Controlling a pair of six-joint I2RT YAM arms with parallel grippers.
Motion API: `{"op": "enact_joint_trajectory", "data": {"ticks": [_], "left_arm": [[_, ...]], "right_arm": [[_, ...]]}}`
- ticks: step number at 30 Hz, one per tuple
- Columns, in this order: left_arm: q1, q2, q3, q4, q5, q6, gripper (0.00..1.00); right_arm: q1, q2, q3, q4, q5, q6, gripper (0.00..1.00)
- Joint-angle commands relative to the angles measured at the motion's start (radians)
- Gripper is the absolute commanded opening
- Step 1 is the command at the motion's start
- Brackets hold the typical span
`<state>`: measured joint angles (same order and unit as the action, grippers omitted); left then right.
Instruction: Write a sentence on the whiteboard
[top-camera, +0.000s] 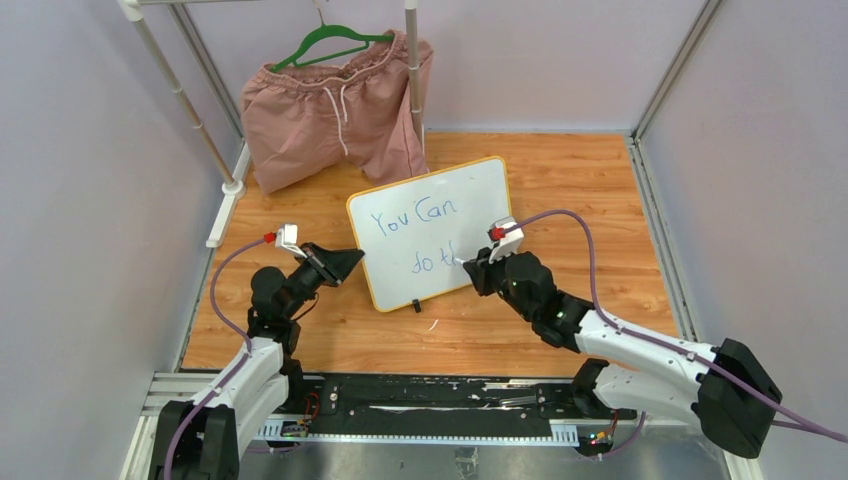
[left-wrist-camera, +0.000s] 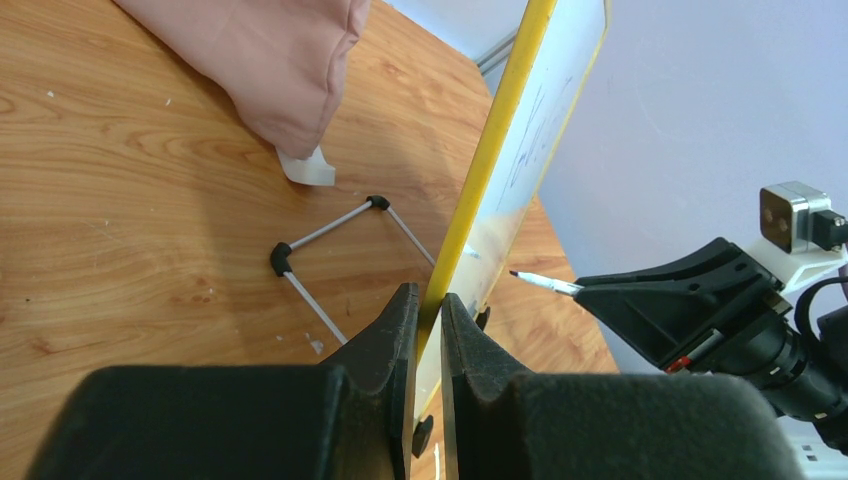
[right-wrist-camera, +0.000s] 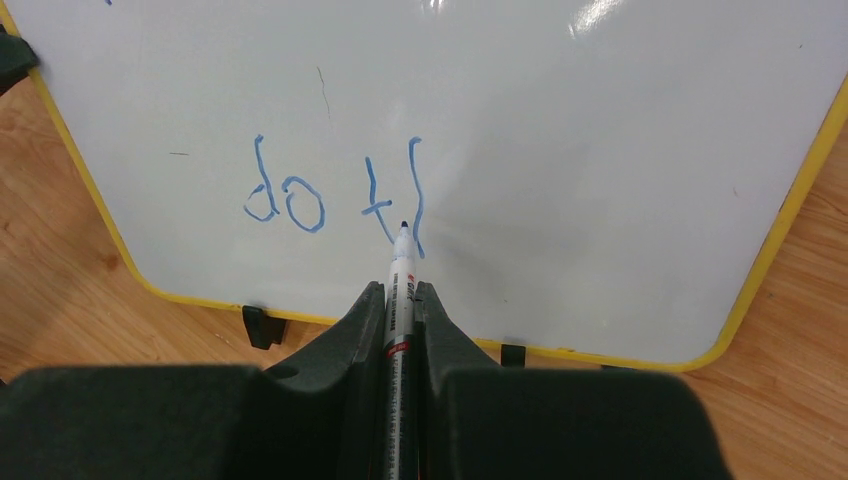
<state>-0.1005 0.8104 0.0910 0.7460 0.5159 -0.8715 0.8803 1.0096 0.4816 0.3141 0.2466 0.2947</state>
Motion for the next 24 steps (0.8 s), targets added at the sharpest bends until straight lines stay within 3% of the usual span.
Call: {"op": "enact_joint_trajectory", "data": {"ticks": [1, 24], "left_arm": [[-0.006, -0.011, -0.004, 0.044, 0.009, -0.009, 0.00], [-0.005, -0.019, -0.007, 0.044, 0.012, -0.012, 0.00]], "right_arm": [[-0.012, -0.033, 0.038, 0.000, 0.002, -0.016, 0.00], [-0.045, 0.061, 0.066, 0.046, 0.034, -0.005, 0.00]]}}
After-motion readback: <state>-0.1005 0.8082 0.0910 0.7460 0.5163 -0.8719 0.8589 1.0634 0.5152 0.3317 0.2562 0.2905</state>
